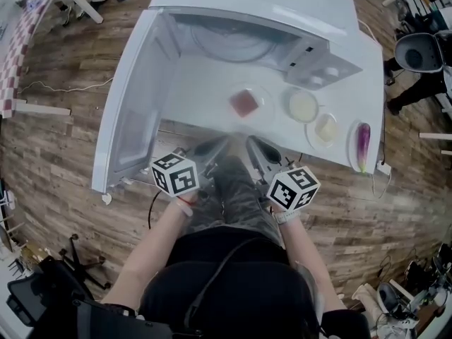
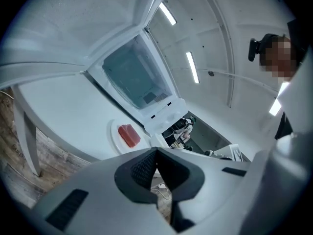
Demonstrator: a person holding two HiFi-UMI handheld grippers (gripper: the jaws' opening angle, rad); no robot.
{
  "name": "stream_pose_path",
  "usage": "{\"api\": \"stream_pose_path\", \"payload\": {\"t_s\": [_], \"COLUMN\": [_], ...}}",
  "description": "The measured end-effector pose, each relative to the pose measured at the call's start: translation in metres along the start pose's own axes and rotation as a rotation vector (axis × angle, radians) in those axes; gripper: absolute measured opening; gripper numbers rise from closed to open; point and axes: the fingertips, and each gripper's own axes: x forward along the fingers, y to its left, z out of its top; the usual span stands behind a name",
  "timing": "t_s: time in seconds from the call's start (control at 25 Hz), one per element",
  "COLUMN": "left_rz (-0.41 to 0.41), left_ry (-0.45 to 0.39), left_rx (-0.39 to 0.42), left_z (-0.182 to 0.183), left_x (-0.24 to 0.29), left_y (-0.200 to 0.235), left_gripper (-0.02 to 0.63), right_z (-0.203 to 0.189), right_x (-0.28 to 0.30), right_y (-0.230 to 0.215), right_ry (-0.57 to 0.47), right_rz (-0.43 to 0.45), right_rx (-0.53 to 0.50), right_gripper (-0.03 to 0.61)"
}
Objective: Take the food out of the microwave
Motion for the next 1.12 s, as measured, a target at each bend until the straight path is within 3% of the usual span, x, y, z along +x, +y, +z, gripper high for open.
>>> {"api": "stream_pose_path", "payload": {"t_s": [0.56,1.12], "left_rz": [-0.032,-0.066], "left_ry": [-0.010,-0.034], "left_rx": [0.072,0.121], "left_z": [0.022,0.047], "left_x": [-0.010,-0.012], "left_y": [-0.026,-0.045], "left_gripper": [0.011,0.011], "right_z": [0.028,0.049], "right_x": [0.001,-0.007], "right_y": [0.046,0.062], "right_ry": [0.007,0.003], "right_rz": [0.055,0.081], "right_rx": [-0.264,-0.322], "right_gripper": [0.021,0.020]}}
